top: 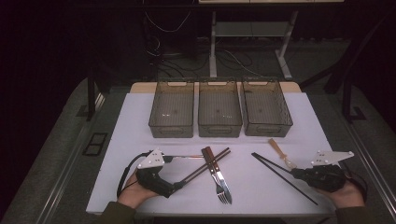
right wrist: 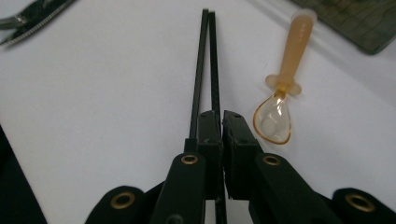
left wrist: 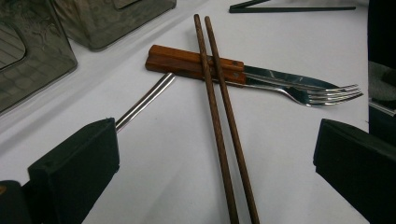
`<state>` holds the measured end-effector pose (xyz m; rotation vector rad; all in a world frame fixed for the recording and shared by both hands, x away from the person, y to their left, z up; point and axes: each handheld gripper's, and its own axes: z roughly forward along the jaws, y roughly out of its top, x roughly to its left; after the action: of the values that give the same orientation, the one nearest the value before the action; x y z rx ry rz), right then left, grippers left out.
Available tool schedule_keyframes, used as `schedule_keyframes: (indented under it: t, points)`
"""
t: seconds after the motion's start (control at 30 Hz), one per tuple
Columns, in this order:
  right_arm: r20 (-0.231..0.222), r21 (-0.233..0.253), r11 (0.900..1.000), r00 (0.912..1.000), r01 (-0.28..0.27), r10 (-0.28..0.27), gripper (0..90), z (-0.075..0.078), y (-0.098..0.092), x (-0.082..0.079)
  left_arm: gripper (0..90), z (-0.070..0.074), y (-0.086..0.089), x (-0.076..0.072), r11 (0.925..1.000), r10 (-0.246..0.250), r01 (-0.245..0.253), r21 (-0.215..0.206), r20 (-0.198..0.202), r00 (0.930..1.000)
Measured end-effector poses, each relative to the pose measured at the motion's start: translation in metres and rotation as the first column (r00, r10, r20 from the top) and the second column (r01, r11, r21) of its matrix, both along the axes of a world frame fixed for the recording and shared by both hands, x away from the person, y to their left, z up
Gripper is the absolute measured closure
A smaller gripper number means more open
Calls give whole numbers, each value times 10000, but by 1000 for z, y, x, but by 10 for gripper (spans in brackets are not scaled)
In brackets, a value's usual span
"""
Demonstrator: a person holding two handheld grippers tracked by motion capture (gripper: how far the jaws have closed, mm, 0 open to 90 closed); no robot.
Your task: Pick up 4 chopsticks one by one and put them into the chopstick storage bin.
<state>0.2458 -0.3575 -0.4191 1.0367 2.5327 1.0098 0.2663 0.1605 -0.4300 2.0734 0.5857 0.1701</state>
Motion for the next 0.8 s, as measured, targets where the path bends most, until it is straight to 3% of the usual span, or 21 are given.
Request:
schedule_keyframes:
  t: [0.4,0.8]
  points:
    - [502,1012,9948,9986,85,-137,865,20,-4,3,0,-1,-1,0,10000,-43,43,-45,-15,10000]
    - [964,2002,9797,9950,64,-262,864,40,5,12,0,-2,-1,1,9999,-41,41,-126,-2,10000]
